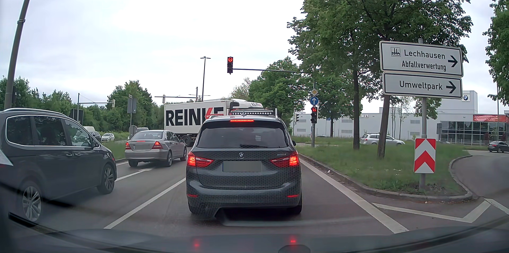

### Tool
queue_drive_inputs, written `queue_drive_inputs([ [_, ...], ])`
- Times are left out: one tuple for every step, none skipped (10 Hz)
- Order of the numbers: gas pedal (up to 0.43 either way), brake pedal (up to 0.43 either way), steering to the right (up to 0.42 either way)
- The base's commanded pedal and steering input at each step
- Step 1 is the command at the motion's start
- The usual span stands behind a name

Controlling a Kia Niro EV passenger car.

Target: Follow the waypoints while adhering to traffic rules and regulations

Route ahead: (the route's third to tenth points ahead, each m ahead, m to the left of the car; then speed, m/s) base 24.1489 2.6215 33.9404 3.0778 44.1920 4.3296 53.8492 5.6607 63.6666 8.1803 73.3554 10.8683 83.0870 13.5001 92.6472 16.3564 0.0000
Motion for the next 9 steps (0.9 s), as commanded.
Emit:
queue_drive_inputs([
  [0.000, 0.238, -0.011],
  [0.000, 0.238, -0.011],
  [0.000, 0.238, -0.011],
  [0.000, 0.238, -0.011],
  [0.000, 0.238, -0.011],
  [0.000, 0.238, -0.011],
  [0.000, 0.238, -0.011],
  [0.000, 0.238, -0.011],
  [0.000, 0.238, -0.011],
])
